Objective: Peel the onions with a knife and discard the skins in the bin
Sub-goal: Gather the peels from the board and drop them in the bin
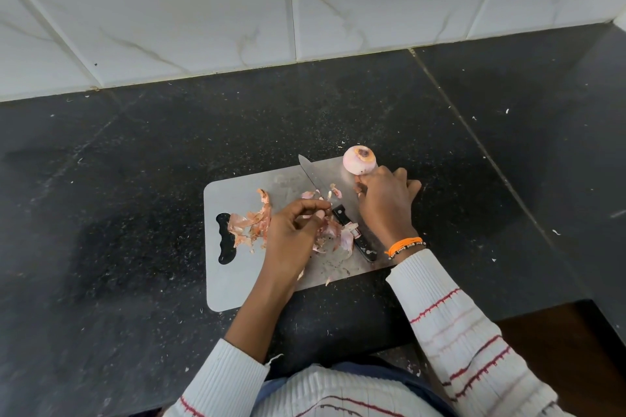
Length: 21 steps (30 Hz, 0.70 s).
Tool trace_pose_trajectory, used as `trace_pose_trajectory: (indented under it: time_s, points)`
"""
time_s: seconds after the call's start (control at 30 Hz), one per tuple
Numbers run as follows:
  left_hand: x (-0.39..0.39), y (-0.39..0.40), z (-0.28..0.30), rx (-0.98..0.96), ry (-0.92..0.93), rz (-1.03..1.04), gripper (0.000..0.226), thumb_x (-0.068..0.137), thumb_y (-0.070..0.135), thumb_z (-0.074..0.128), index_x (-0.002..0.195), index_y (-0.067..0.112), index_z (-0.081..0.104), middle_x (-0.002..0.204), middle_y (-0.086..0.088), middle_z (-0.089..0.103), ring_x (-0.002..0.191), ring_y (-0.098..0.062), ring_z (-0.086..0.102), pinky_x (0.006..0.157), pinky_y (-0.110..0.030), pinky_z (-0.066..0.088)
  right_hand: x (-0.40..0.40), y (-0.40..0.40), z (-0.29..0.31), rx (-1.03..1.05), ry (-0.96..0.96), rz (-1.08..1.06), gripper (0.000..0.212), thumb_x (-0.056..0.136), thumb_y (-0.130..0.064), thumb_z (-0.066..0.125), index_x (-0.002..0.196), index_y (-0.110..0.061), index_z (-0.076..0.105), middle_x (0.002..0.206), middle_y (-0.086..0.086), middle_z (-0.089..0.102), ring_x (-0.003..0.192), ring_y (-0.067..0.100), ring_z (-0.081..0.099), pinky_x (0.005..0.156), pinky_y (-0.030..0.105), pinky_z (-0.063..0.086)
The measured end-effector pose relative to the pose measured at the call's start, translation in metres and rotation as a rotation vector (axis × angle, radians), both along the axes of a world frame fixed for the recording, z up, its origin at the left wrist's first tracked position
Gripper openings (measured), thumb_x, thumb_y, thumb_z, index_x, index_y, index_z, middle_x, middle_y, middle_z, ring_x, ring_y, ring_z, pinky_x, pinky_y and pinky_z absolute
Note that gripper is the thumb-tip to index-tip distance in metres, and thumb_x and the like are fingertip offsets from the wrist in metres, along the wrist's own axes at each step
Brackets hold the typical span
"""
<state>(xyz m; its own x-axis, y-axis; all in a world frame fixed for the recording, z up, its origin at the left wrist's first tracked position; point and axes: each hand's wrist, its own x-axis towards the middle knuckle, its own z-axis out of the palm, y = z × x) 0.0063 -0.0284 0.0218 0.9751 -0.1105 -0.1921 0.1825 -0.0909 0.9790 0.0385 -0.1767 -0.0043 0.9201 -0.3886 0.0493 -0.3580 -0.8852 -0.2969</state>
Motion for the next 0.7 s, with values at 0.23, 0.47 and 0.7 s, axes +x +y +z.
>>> trace_pose_trajectory:
  time_s: [0.23, 0.47, 0.7]
  points:
    - [0.001, 0.001, 0.000, -0.006, 0.002, -0.005, 0.023, 0.090, -0.001, 0.052, 0.092, 0.016, 0.068, 0.088, 0.009, 0.069, 0.072, 0.004, 0.064, 0.068, -0.010, 0.050, -0.001, 0.002, 0.007, -0.096, -0.017, 0.076, 0.021, 0.090, -0.017, 0.055, 0.108, -0.011, 0.065, 0.120, 0.007, 0.057, 0.110, 0.025, 0.040, 0.090, 0.040, 0.026]
    - [0.002, 0.002, -0.002, 0.000, 0.007, 0.003, 0.023, 0.090, 0.000, 0.052, 0.092, 0.016, 0.069, 0.091, 0.009, 0.068, 0.075, 0.005, 0.064, 0.067, -0.008, 0.049, 0.000, 0.005, 0.011, -0.176, 0.010, 0.135, 0.017, 0.092, -0.015, 0.052, 0.099, -0.014, 0.068, 0.103, 0.008, 0.064, 0.106, 0.025, 0.042, 0.089, 0.040, 0.026]
    - [0.003, 0.006, -0.004, 0.024, 0.020, 0.007, 0.026, 0.091, 0.001, 0.052, 0.088, 0.021, 0.067, 0.089, 0.007, 0.068, 0.068, 0.002, 0.061, 0.060, -0.008, 0.045, -0.001, 0.009, 0.009, -0.238, 0.028, 0.175, 0.012, 0.090, -0.014, 0.056, 0.096, -0.015, 0.067, 0.103, 0.010, 0.064, 0.107, 0.024, 0.044, 0.091, 0.040, 0.025]
